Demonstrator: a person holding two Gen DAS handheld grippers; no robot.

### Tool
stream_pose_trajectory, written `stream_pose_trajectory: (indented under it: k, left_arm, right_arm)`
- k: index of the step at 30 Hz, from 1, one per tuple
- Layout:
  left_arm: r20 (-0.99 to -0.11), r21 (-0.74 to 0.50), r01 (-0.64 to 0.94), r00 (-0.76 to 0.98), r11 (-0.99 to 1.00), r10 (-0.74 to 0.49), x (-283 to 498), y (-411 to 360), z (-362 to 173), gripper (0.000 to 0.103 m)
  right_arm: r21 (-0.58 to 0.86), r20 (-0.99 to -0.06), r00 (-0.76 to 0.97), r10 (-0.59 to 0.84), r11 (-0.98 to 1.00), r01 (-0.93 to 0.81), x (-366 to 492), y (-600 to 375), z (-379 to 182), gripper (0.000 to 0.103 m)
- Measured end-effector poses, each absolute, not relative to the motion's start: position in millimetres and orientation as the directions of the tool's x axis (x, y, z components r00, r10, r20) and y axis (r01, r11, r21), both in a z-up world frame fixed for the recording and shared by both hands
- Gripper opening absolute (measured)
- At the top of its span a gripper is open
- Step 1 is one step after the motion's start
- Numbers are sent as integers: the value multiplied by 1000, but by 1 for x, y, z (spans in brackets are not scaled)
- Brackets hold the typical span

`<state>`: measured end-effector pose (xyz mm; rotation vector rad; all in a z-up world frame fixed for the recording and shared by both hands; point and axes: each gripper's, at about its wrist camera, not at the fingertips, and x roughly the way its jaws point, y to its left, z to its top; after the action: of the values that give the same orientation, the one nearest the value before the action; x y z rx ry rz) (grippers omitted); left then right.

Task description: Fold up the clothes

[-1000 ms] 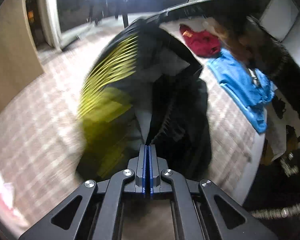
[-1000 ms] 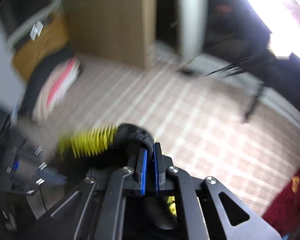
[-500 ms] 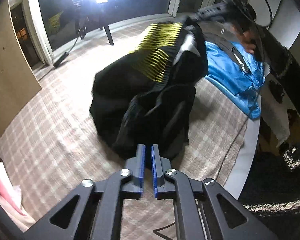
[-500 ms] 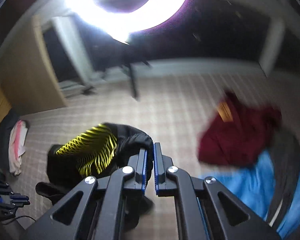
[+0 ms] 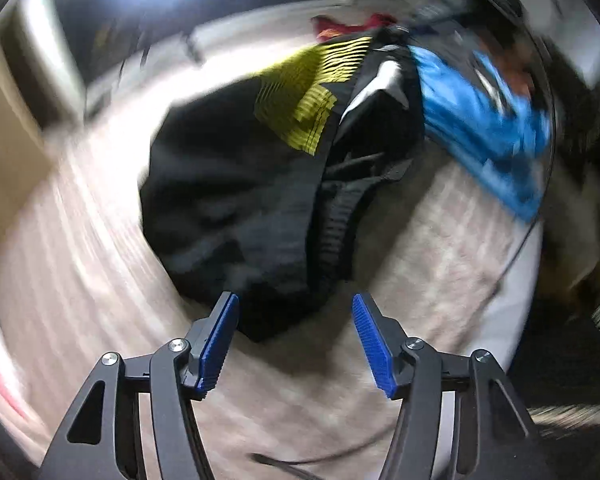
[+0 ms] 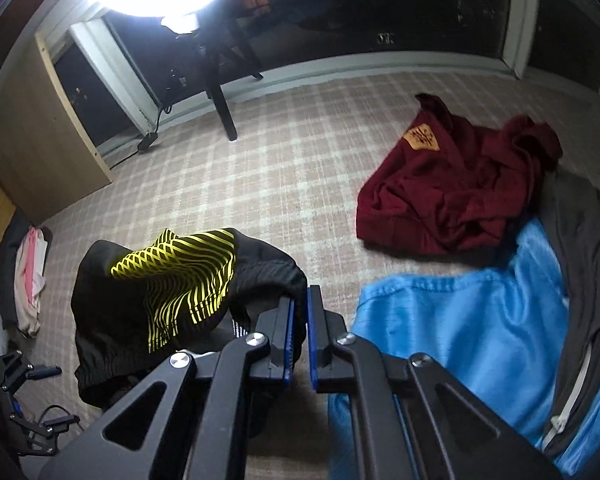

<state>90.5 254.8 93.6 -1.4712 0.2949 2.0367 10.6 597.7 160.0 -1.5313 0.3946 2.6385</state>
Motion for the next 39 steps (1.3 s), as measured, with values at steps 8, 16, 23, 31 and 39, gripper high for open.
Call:
stream_pose_trajectory:
  k: [8, 16, 23, 31, 39]
  left_arm:
    - [-947, -145, -305, -232, -941, 222, 82, 260, 83, 59]
    - [-928, -193, -217, -277, -957, 250, 61, 243, 69, 7]
    - [-834, -65, -238, -521, -969, 184, 55, 160, 220, 6]
    - [-630, 243, -186, -777, -952, -9, 28, 105, 438, 6]
    - [-537, 309, -268, -841, -913, 65, 99, 102, 503, 6]
  right_arm:
    - [216, -866, -485, -123, -966, -141, 5, 600, 145, 6]
    - [241, -853, -497, -162, -965, -100, 7, 600, 143, 6]
    - [360, -735, -622, -270, -933, -21, 28, 593, 220, 6]
    - [267, -503, -831, -237, -957, 112, -1, 524, 422, 6]
    - [197, -386, -910, -153, -977, 81, 46, 496, 512, 6]
